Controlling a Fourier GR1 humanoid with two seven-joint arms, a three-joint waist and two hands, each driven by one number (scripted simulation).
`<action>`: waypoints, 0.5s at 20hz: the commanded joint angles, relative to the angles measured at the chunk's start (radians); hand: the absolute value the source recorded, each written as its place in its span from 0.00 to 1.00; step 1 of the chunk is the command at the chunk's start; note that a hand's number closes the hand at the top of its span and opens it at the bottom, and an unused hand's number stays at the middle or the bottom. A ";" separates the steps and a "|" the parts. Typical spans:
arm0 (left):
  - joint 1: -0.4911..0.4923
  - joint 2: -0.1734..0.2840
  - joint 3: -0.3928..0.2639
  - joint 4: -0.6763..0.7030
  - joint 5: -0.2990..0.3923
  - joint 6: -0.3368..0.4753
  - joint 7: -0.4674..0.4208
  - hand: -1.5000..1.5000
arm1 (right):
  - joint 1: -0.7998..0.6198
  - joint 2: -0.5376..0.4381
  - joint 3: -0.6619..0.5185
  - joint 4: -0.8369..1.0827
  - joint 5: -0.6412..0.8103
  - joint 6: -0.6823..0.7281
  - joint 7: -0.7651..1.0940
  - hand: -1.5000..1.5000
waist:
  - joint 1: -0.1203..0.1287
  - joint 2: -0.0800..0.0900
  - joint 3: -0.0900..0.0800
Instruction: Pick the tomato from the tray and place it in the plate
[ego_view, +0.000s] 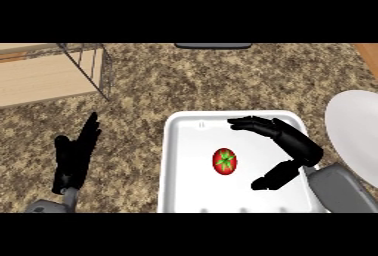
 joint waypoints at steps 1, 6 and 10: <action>-0.059 -0.016 0.024 0.067 0.006 -0.013 0.002 0.50 | -0.120 -0.030 0.037 -0.073 0.122 -0.004 0.170 0.00 | -0.013 0.000 -0.003; -0.023 -0.038 0.014 0.067 -0.020 -0.005 -0.021 0.50 | -0.180 -0.058 0.082 -0.141 0.189 0.120 0.338 0.00 | -0.008 -0.001 -0.002; -0.044 -0.019 0.037 0.061 -0.013 -0.030 -0.013 0.50 | -0.250 -0.047 0.133 -0.102 0.201 0.274 0.455 0.00 | -0.001 0.001 -0.002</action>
